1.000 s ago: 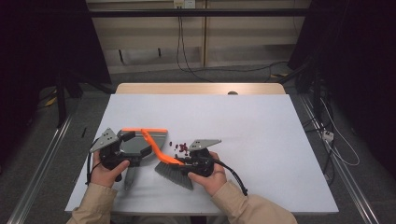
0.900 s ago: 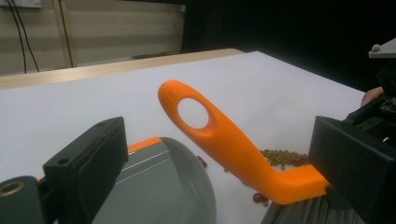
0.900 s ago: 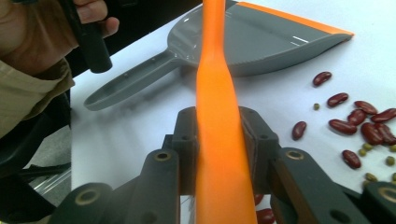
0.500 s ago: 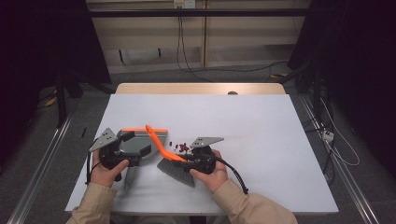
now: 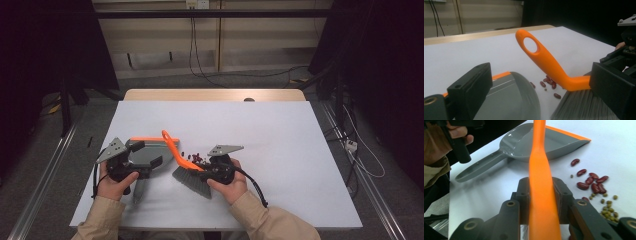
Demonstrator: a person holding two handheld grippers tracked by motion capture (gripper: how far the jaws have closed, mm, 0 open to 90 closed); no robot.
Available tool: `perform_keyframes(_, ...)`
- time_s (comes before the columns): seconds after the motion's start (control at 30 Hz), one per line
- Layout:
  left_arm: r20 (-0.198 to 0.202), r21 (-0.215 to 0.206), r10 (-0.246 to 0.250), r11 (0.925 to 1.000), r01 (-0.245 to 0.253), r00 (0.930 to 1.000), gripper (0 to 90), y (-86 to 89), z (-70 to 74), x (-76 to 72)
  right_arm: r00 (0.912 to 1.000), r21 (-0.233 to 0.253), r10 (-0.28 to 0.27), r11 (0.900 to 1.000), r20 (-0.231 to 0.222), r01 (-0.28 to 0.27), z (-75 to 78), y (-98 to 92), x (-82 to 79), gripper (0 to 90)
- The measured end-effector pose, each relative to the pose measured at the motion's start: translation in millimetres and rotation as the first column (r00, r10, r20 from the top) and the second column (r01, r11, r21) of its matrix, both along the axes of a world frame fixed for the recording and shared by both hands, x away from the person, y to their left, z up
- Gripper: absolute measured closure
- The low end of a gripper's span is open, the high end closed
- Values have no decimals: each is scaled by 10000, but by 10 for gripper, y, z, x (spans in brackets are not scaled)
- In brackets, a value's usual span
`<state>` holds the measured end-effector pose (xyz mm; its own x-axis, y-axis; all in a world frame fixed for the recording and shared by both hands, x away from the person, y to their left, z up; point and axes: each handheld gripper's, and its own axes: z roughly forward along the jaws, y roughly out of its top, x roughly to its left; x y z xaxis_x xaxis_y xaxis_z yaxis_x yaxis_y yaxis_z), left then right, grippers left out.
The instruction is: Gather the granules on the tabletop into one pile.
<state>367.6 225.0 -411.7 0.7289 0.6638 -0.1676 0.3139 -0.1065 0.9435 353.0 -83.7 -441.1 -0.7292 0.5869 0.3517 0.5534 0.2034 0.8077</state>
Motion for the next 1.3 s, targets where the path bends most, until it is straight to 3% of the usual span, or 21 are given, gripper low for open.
perform_keyframes(0.57,24,-34,-24,10000,24,10000,49,-7,-1,7,9962,145,-829,9964,-276,833,-22,-246,70,709)
perform_keyframes(1.03,18,-67,5,10000,-5,10000,49,-4,1,5,9931,196,-1119,9935,-346,1126,-8,-334,82,712)
perform_keyframes(1.3,47,-51,-11,10000,12,10000,49,-3,4,6,9905,1068,-1274,9854,-520,1324,65,-367,109,714)
